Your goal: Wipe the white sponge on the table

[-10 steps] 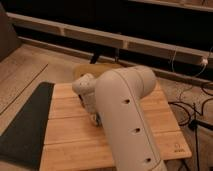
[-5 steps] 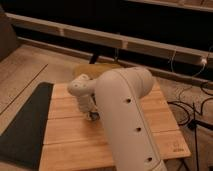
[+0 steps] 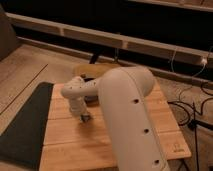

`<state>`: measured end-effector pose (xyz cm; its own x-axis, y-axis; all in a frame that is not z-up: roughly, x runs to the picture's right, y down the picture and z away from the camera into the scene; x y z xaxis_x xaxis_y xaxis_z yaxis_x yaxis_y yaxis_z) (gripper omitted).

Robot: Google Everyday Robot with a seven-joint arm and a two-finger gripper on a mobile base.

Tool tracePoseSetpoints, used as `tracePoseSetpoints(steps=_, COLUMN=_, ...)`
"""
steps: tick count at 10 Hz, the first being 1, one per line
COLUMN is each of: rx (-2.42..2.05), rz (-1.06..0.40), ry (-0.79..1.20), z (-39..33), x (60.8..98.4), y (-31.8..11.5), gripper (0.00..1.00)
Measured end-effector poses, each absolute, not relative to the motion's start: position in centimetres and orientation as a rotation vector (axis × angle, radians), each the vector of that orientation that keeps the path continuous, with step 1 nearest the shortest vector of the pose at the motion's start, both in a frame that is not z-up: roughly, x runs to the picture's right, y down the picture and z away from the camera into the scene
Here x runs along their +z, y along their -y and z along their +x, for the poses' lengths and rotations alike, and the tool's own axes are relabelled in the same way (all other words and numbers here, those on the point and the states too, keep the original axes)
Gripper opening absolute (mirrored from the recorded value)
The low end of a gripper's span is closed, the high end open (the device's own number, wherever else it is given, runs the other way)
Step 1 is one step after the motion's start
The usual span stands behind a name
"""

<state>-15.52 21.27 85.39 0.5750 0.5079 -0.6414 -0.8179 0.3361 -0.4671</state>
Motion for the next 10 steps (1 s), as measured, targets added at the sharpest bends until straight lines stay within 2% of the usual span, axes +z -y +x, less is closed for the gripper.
tracePoseSetpoints(steps=5, rx=0.881, rz=-0.902, ry=-0.6, z=-11.0, x=80.8, y=-25.0, gripper=0.0)
tracePoseSetpoints(steps=8, rx=0.927, rz=-0.88, ry=-0.736, z=-6.4, x=80.0, y=-25.4, gripper=0.0)
tracePoseSetpoints(steps=10, rx=0.968, rz=-0.844, ry=-0.785, z=-3.6, x=80.7, y=-24.3, gripper=0.0)
